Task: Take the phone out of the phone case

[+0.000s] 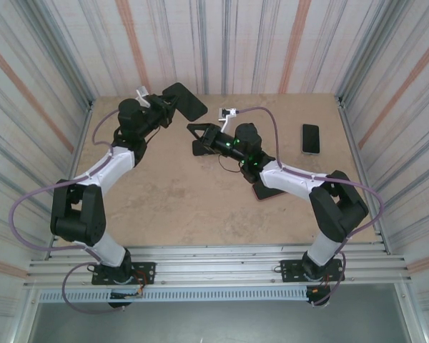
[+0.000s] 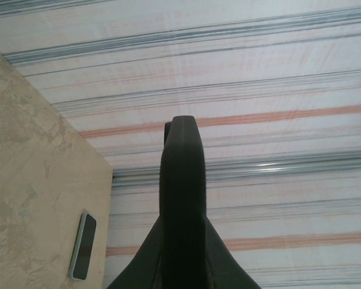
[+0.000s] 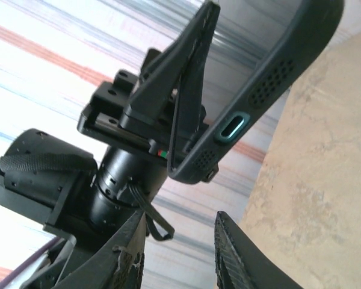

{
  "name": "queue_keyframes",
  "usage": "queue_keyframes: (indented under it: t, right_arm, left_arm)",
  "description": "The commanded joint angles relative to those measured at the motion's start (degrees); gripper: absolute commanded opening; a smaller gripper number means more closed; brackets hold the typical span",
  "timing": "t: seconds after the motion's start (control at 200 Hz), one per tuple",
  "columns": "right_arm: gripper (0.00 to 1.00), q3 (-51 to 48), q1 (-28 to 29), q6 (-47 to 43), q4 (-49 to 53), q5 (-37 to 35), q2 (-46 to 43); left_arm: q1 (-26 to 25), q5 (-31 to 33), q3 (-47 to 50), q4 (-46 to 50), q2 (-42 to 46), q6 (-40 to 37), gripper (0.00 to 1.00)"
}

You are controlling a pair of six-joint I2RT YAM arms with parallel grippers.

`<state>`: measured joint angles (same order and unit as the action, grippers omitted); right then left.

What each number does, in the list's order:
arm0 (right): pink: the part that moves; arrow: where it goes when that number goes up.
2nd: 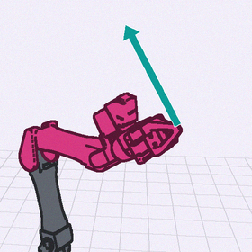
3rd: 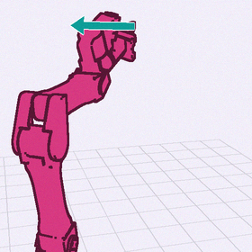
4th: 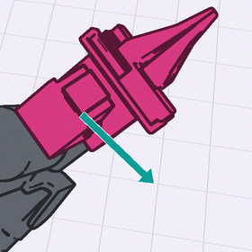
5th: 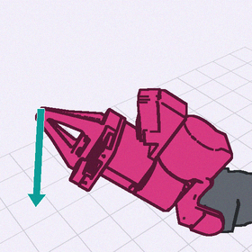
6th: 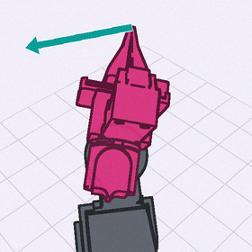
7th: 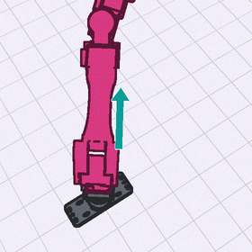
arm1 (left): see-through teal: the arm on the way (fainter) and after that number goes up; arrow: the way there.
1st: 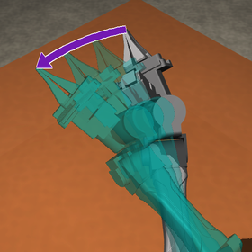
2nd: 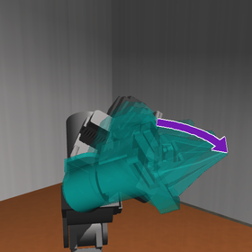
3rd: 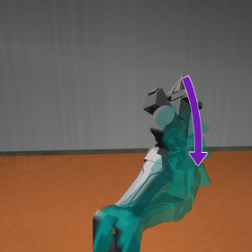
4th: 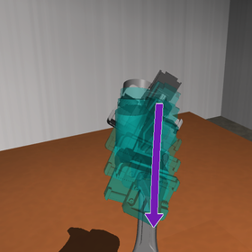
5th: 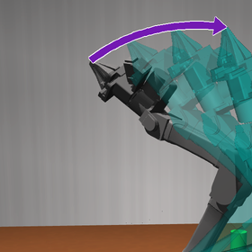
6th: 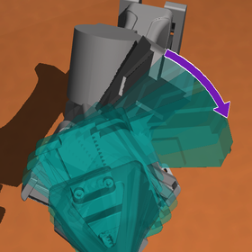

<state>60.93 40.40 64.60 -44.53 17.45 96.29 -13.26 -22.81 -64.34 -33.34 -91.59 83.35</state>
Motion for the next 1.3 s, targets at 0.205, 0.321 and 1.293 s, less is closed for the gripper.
queue_keyframes:
  t: [0.205, 0.321, 1.293]
  right_arm:
    - [0.26, 0.22, -0.03, 1.69, -9.21, -4.85, 1.57]
    - [0.26, 1.87, -0.06, 1.94, -9.34, -3.11, 2.90]
    - [0.10, 2.45, -1.47, 4.14, -12.34, -0.12, 4.44]
  left_arm:
    - [-0.98, 1.42, -0.09, -5.68, 3.52, 2.62, 0.10]
    - [-1.33, 1.36, -0.07, -5.77, 3.39, 2.89, 0.09]
    - [-2.61, 3.25, 2.52, -6.74, 3.96, 5.84, 0.09]
